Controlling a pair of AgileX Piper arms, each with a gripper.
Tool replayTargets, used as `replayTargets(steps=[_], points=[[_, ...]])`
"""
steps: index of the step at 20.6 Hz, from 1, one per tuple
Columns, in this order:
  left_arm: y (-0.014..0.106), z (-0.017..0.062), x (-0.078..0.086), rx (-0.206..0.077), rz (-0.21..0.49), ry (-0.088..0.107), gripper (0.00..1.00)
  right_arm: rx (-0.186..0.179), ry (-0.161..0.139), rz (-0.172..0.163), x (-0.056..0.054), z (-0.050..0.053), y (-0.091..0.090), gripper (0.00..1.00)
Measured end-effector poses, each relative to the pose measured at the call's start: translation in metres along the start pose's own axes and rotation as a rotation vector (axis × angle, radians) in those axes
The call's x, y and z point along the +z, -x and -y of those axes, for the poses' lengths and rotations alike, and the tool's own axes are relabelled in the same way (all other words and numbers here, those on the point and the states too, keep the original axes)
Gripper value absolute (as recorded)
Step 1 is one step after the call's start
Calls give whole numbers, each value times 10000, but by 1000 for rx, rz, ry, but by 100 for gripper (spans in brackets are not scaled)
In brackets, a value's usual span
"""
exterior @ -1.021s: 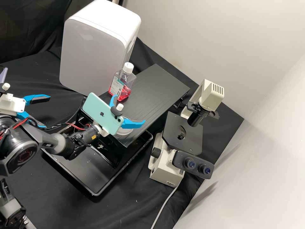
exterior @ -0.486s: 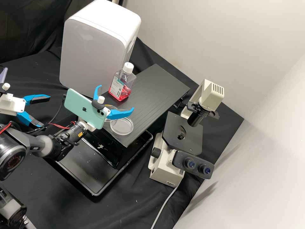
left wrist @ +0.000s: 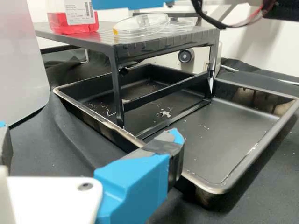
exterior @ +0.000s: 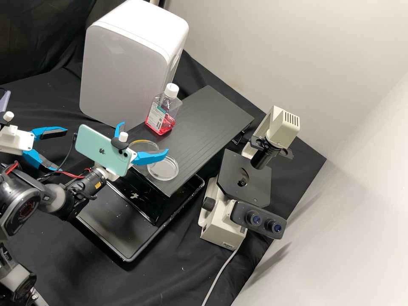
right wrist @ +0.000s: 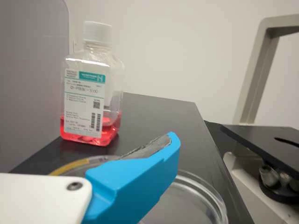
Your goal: Place the lid on the petri dish
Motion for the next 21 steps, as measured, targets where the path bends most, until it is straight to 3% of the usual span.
replayTargets(steps=[5, 8, 14, 18, 21], points=[[0, 7, 5, -2, -4, 2, 100, -19, 10, 18, 53, 50, 94, 100], [0, 7, 5, -1, -6, 4, 100, -11, 21, 19, 52, 40, 94, 100], [0, 7, 5, -1, -6, 4, 100, 13, 8, 35, 57, 27, 95, 100], [0, 7, 5, -1, -6, 4, 100, 2, 9, 45, 81, 56, 87, 100], [0, 7, 5, -1, -6, 4, 100, -21, 12, 74, 144, 122, 70, 100]])
